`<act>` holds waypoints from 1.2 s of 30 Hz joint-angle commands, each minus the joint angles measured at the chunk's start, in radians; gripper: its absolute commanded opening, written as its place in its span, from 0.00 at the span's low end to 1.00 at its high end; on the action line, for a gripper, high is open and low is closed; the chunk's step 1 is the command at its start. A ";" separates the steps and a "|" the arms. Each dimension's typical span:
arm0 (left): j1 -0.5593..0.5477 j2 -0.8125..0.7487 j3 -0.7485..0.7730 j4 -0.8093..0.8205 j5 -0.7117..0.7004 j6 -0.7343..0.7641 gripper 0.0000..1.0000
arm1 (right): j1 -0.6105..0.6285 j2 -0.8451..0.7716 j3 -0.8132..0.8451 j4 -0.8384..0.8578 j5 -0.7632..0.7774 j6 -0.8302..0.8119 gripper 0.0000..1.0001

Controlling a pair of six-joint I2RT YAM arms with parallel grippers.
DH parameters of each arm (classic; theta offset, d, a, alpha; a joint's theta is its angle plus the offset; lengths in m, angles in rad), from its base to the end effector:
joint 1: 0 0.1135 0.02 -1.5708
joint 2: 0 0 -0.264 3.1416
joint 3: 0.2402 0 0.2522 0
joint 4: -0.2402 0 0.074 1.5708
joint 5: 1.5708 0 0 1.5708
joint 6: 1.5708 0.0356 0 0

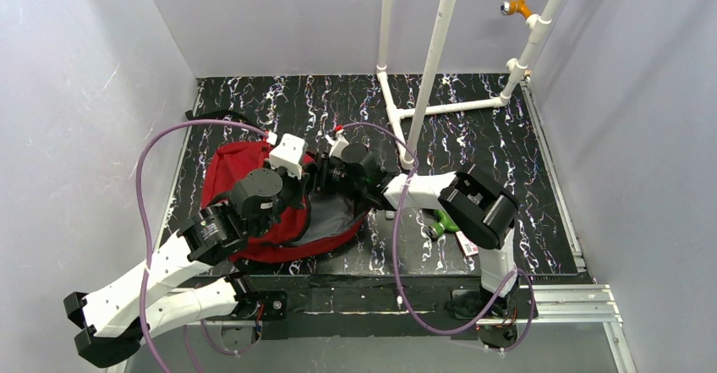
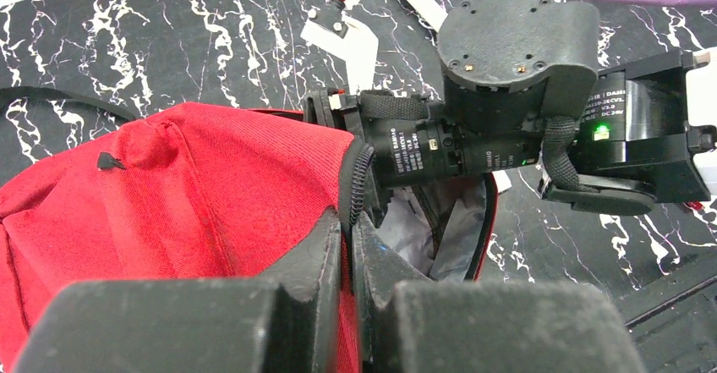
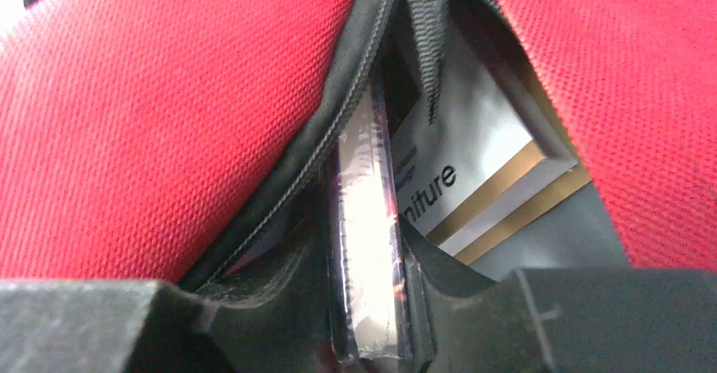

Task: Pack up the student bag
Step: Place the book in the student bag.

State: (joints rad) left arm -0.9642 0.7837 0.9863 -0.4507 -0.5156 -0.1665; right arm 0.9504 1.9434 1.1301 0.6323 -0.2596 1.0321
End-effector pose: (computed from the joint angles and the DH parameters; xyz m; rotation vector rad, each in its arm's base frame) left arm 0.1071 -0.1236 0.3821 0.3512 1.7644 -0.3424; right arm 0.2453 0.3590 0.2031 -0.1397 2.0658 1.5828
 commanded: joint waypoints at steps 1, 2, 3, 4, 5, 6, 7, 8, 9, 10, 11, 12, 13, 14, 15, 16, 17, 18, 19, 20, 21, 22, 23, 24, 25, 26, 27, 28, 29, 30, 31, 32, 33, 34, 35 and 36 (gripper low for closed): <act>-0.001 -0.005 0.004 0.026 -0.002 -0.019 0.00 | -0.003 -0.002 0.064 -0.065 0.107 -0.148 0.53; -0.001 -0.006 0.001 0.029 -0.001 -0.016 0.00 | -0.006 -0.019 0.052 -0.140 0.127 -0.187 0.62; -0.001 -0.010 -0.013 0.044 -0.009 -0.009 0.00 | -0.018 -0.070 0.020 -0.231 0.141 -0.268 0.78; -0.001 -0.020 -0.033 0.050 -0.019 -0.011 0.00 | -0.033 -0.135 0.008 -0.361 0.140 -0.368 0.87; -0.001 -0.027 -0.046 0.060 -0.020 -0.013 0.00 | -0.035 -0.185 0.001 -0.438 0.160 -0.410 0.91; -0.001 -0.033 -0.062 0.074 -0.022 -0.009 0.00 | -0.035 -0.229 -0.003 -0.501 0.159 -0.459 0.94; -0.001 -0.036 -0.066 0.082 -0.029 -0.005 0.00 | -0.035 -0.263 -0.003 -0.566 0.157 -0.486 0.95; -0.001 -0.042 -0.058 0.080 -0.047 0.004 0.00 | -0.036 -0.317 -0.029 -0.625 0.166 -0.500 0.97; -0.001 -0.049 -0.055 0.080 -0.053 0.009 0.00 | -0.038 -0.333 -0.040 -0.631 0.137 -0.501 0.95; -0.001 -0.059 -0.066 0.095 -0.061 0.014 0.00 | -0.034 -0.330 -0.053 -0.619 0.084 -0.491 0.91; -0.001 -0.059 -0.072 0.101 -0.061 0.011 0.00 | -0.019 -0.304 -0.084 -0.541 0.032 -0.436 0.84; -0.001 -0.053 -0.067 0.096 -0.053 0.005 0.00 | 0.011 -0.256 -0.098 -0.466 0.015 -0.384 0.57; -0.001 -0.051 -0.066 0.092 -0.048 0.004 0.00 | 0.024 -0.241 -0.097 -0.437 0.016 -0.373 0.49; -0.001 -0.048 -0.063 0.087 -0.045 0.002 0.00 | 0.036 -0.220 -0.094 -0.412 0.019 -0.360 0.42; -0.001 -0.046 -0.062 0.083 -0.042 -0.003 0.00 | 0.046 -0.200 -0.087 -0.389 0.028 -0.354 0.37; -0.001 -0.046 -0.061 0.077 -0.039 -0.006 0.00 | 0.053 -0.176 -0.072 -0.374 0.035 -0.350 0.35; -0.001 -0.046 -0.059 0.072 -0.035 -0.011 0.00 | 0.055 -0.140 -0.047 -0.365 0.034 -0.349 0.34; -0.001 -0.046 -0.057 0.069 -0.031 -0.015 0.00 | 0.057 -0.115 -0.005 -0.353 0.026 -0.353 0.33; -0.001 -0.046 -0.054 0.065 -0.029 -0.020 0.00 | 0.057 -0.090 0.030 -0.346 0.024 -0.360 0.33; -0.001 -0.045 -0.052 0.062 -0.028 -0.026 0.00 | 0.057 -0.064 0.073 -0.343 0.023 -0.367 0.33; -0.001 -0.042 -0.049 0.057 -0.026 -0.031 0.00 | 0.057 -0.039 0.116 -0.343 0.018 -0.379 0.33; -0.001 -0.040 -0.049 0.057 -0.024 -0.035 0.00 | 0.057 -0.012 0.164 -0.346 0.011 -0.392 0.33; -0.001 -0.037 -0.049 0.055 -0.024 -0.038 0.00 | 0.057 0.010 0.202 -0.348 0.008 -0.400 0.33; -0.001 -0.036 -0.048 0.052 -0.025 -0.043 0.00 | 0.057 0.031 0.239 -0.346 0.002 -0.407 0.33; -0.001 -0.035 -0.048 0.046 -0.027 -0.053 0.00 | 0.057 0.046 0.265 -0.340 -0.003 -0.413 0.34; -0.001 -0.036 -0.049 0.039 -0.029 -0.067 0.00 | 0.056 0.056 0.277 -0.323 -0.004 -0.413 0.35; -0.001 -0.038 -0.054 0.036 -0.030 -0.083 0.00 | 0.053 0.061 0.280 -0.313 -0.009 -0.407 0.38; -0.001 -0.041 -0.062 0.034 -0.034 -0.098 0.00 | 0.048 0.062 0.271 -0.292 -0.021 -0.397 0.41; -0.001 -0.044 -0.071 0.034 -0.035 -0.111 0.00 | 0.042 0.059 0.253 -0.256 -0.032 -0.382 0.45; -0.001 -0.044 -0.078 0.032 -0.033 -0.122 0.00 | 0.036 0.048 0.226 -0.244 -0.029 -0.372 0.48; -0.001 -0.041 -0.082 0.026 -0.031 -0.133 0.00 | 0.031 0.033 0.199 -0.248 -0.014 -0.369 0.52; -0.001 -0.033 -0.080 0.007 -0.033 -0.147 0.00 | 0.025 0.012 0.173 -0.277 0.003 -0.371 0.54; -0.001 -0.026 -0.077 -0.010 -0.037 -0.164 0.00 | 0.017 -0.011 0.154 -0.324 0.011 -0.385 0.56; -0.001 -0.019 -0.072 -0.025 -0.039 -0.183 0.00 | 0.008 -0.057 0.123 -0.373 0.022 -0.425 0.60; -0.001 -0.012 -0.071 -0.034 -0.039 -0.192 0.00 | 0.007 -0.102 0.098 -0.420 0.041 -0.464 0.65; -0.001 -0.008 -0.076 -0.037 -0.038 -0.198 0.00 | 0.007 -0.145 0.076 -0.476 0.058 -0.504 0.70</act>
State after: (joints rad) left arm -0.9642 0.7628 0.9184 -0.4480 -0.5392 -0.2916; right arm 0.9771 1.9717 1.2778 0.2714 -0.2539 0.6407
